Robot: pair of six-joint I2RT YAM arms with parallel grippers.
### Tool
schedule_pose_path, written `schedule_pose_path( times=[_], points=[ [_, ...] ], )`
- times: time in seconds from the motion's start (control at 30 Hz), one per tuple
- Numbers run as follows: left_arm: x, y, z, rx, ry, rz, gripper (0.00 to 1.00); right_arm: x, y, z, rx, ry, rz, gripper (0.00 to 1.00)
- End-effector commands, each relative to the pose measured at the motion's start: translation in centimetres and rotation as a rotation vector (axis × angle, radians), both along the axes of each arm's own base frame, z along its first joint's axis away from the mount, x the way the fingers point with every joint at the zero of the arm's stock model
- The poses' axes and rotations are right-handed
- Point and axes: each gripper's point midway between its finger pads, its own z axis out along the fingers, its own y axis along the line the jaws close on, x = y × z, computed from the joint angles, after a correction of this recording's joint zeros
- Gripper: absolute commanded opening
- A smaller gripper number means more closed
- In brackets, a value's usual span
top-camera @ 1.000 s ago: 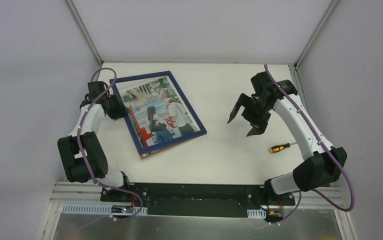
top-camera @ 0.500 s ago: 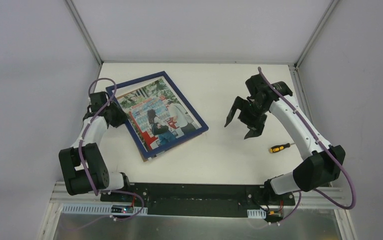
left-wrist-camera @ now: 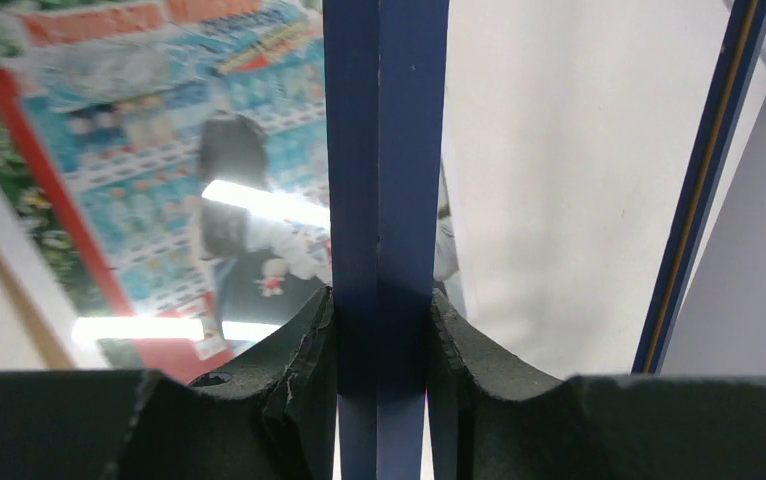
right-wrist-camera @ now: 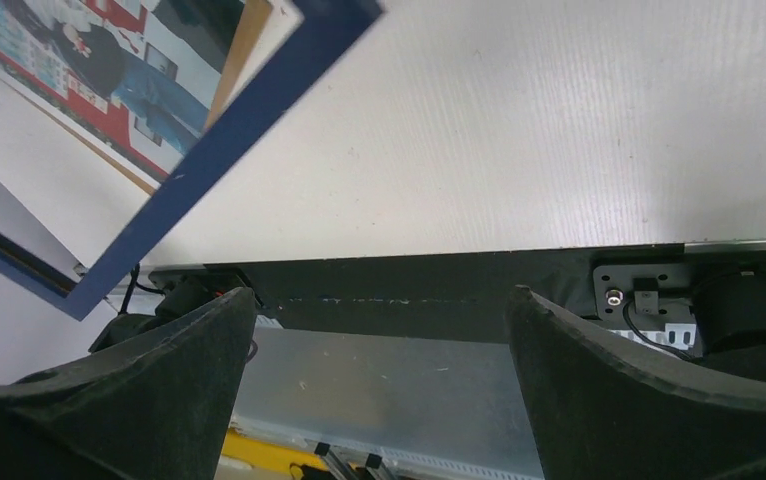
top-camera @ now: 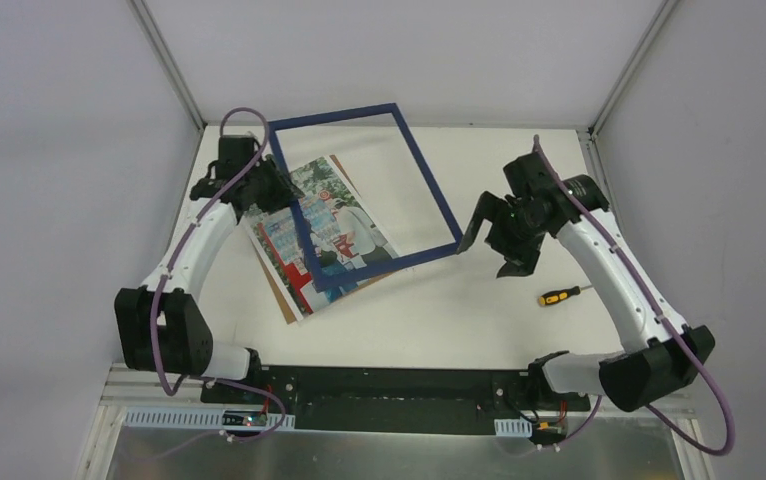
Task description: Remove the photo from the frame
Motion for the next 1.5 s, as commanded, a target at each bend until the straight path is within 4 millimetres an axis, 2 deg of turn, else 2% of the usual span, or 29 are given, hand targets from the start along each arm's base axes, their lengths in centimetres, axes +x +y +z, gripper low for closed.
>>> schedule_pose_path(
  times=[0.0,0.13,0.23,0.37,0.5,0.63,0.73,0.87,0.93,1.07,1.23,1.3,1.33,1.47],
  points=[
    [1.7,-5.2,0.9,-0.059,-0.014,0.008,0.00,-1.1,-1.8,4.2,-0.004,-0.159,-0.041,0.99],
    [4.1,-10.6,-0.1,-0.118,-0.053,0.008,0.00,-2.8,-3.5,6.8,-0.009,-0.248,-0.085,0.99],
    [6.1,-14.6,-2.0,-0.117,-0.041,0.010,0.00,-4.7,-5.5,8.0,-0.037,-0.303,-0.135,0.99],
    [8.7,-20.3,-2.9,-0.131,-0.070,0.021,0.00,-7.7,-7.5,8.3,-0.045,-0.331,-0.185,0.99],
    [10.0,-25.2,-6.3,-0.159,-0.033,0.051,0.00,-10.5,-8.7,8.0,-0.019,-0.341,-0.223,0.99],
    [11.1,-29.1,-9.2,-0.189,-0.014,0.064,0.00,-12.7,-9.6,8.1,-0.004,-0.350,-0.245,0.99],
    [12.1,-31.3,-10.3,-0.183,-0.025,0.043,0.00,-13.9,-10.1,8.4,0.011,-0.361,-0.256,0.99],
    [11.8,-32.6,-12.4,-0.188,0.011,0.023,0.00,-15.3,-10.9,8.7,0.022,-0.388,-0.284,0.99],
    [11.4,-32.7,-12.7,-0.179,0.021,0.006,0.04,-15.8,-11.0,8.8,0.045,-0.403,-0.287,0.99],
    [10.4,-32.7,-12.8,-0.164,0.053,-0.038,0.32,-16.3,-10.9,8.2,0.062,-0.394,-0.298,0.99],
    [8.8,-32.1,-10.5,-0.112,0.063,-0.141,0.55,-15.3,-9.7,7.5,0.078,-0.369,-0.256,0.99],
    [8.2,-31.7,-8.8,-0.112,0.060,-0.187,0.68,-14.6,-9.1,7.1,0.078,-0.358,-0.233,0.99],
    [7.7,-31.5,-8.5,-0.114,0.074,-0.213,0.73,-14.3,-9.0,6.9,0.075,-0.357,-0.225,0.99],
    [5.4,-30.2,-4.8,-0.119,0.072,-0.319,0.85,-13.4,-7.6,5.9,0.093,-0.328,-0.151,0.99]
  ],
)
